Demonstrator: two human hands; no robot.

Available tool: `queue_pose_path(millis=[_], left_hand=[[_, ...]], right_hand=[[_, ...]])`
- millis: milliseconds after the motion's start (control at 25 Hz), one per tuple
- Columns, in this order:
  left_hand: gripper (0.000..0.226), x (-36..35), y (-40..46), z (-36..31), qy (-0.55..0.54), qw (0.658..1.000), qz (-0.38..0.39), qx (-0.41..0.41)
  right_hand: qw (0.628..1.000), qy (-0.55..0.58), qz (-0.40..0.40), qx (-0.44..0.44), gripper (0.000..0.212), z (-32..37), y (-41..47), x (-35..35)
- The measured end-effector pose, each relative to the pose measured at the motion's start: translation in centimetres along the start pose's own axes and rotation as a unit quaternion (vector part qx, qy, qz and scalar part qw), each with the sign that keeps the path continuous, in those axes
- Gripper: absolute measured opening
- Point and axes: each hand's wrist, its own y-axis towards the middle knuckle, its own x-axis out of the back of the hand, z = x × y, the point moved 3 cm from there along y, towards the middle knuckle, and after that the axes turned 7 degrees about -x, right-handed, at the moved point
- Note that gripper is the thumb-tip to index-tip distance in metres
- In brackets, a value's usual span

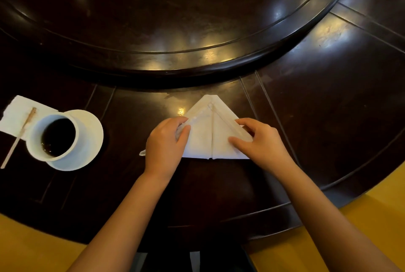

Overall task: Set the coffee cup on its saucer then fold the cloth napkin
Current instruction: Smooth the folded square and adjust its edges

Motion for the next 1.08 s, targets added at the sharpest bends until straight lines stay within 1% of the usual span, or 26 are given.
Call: queue_pose_path(millis=[40,160,240,320,440,600,680,760,800,880,960,1000,1080], left_hand=[[0.017,-0.2,0.0,0.2,0.002,1.000,-0.002,0.001],[0.018,-0.9,-0.3,0.7,0.023,1.000,-0.011,0.003],[0.019,-1.4,-0.4,0.9,0.039,0.999,-0.013,0.001],[0.018,-1.9,-0.5,1.1,0.051,0.999,-0.016,0.003],[0.014,-2.3,-0.4,1.1,0.069,0.997,-0.037,-0.001],[0.013,-2.6,-0.1,1.1,0.130,0.990,-0.040,-0.034],[0.018,-2.6,0.2,1.0,0.152,0.987,-0.038,-0.035],[0.034,-2.6,0.3,0.7,0.201,0.978,-0.036,-0.044],[0.045,-2.7,0.5,0.3,0.224,0.972,-0.024,-0.068],[0.059,-3.5,1.1,-0.6,0.252,0.956,0.041,-0.143],[0.062,-5.0,1.8,-1.2,0.286,0.929,0.125,-0.201],[0.061,-5.7,1.9,-1.1,0.302,0.917,0.157,-0.210],[0.059,-6.6,1.9,-0.4,0.312,0.909,0.187,-0.204]], right_hand=[[1.000,-0.019,-0.020,0.008,0.025,-0.1,-0.1,0.0],[0.992,-0.045,-0.112,0.042,0.014,-0.1,-0.2,-0.1],[0.983,-0.088,-0.150,0.066,0.014,0.1,0.3,-0.4],[0.976,-0.128,-0.161,0.076,0.015,0.2,0.9,-0.8],[0.955,-0.198,-0.191,0.111,0.015,0.0,1.6,-1.3],[0.953,-0.206,-0.200,0.099,0.013,-0.3,2.6,-1.6],[0.952,-0.205,-0.208,0.096,0.013,-0.5,2.8,-1.7],[0.950,-0.200,-0.216,0.099,0.011,-0.7,2.8,-1.9],[0.951,-0.195,-0.218,0.103,0.010,-0.7,2.7,-2.0],[0.952,-0.187,-0.218,0.107,0.009,-0.8,2.8,-2.2],[0.949,-0.192,-0.226,0.104,0.010,-0.8,2.9,-2.0],[0.943,-0.204,-0.242,0.101,0.012,-0.8,2.8,-2.0],[0.922,-0.249,-0.279,0.100,0.030,-0.6,2.3,-2.4]])
